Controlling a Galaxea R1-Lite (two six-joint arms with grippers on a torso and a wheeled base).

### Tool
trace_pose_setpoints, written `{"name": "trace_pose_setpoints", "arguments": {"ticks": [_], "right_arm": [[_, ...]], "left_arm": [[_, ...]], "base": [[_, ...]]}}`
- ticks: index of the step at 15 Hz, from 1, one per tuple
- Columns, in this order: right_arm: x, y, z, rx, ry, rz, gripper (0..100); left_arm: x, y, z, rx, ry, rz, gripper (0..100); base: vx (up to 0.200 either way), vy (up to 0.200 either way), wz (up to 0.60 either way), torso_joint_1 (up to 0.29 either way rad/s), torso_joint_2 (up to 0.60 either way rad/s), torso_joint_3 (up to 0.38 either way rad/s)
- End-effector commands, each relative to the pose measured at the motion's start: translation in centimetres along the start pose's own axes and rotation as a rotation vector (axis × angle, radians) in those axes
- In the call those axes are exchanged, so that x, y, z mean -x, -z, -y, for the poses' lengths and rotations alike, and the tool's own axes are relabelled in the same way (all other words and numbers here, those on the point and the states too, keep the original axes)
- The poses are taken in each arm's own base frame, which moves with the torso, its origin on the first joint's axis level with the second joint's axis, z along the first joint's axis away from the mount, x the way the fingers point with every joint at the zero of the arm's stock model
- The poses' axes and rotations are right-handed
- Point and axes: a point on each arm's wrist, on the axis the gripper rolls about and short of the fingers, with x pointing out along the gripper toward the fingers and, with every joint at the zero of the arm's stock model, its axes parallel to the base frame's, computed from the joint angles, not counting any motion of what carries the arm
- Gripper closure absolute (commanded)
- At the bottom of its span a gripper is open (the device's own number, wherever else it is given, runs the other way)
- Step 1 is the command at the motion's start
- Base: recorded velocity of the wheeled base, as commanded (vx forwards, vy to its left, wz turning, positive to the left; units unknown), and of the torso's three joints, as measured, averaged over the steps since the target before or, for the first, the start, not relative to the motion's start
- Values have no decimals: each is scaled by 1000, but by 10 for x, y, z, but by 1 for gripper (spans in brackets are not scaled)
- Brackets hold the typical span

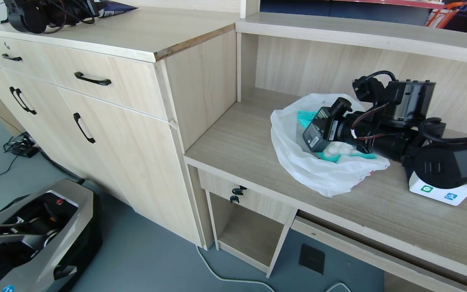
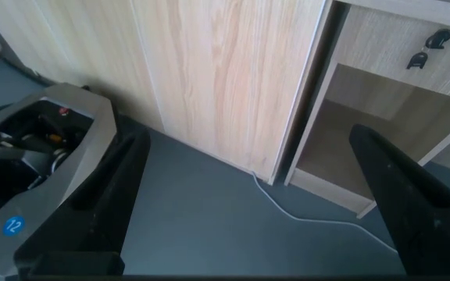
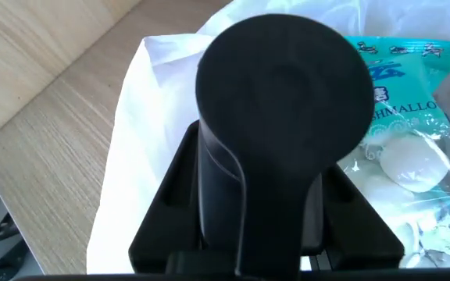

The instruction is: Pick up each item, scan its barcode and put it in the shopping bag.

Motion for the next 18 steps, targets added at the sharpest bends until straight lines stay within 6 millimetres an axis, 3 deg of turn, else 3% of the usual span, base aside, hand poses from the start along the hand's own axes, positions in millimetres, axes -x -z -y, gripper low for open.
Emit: {"name": "trace_pose_setpoints", "arguments": {"ticks": [1,18], "right_arm": [[-5,8,-1,0,-3,-21,100],[-3,9,-1,47,-2,-57,100]], "left_arm": [[0,0,0,0,0,1,0],[0,0,0,0,0,0,0]], "base": [[0,0,0,0,0,0],[0,0,0,0,0,0]]}}
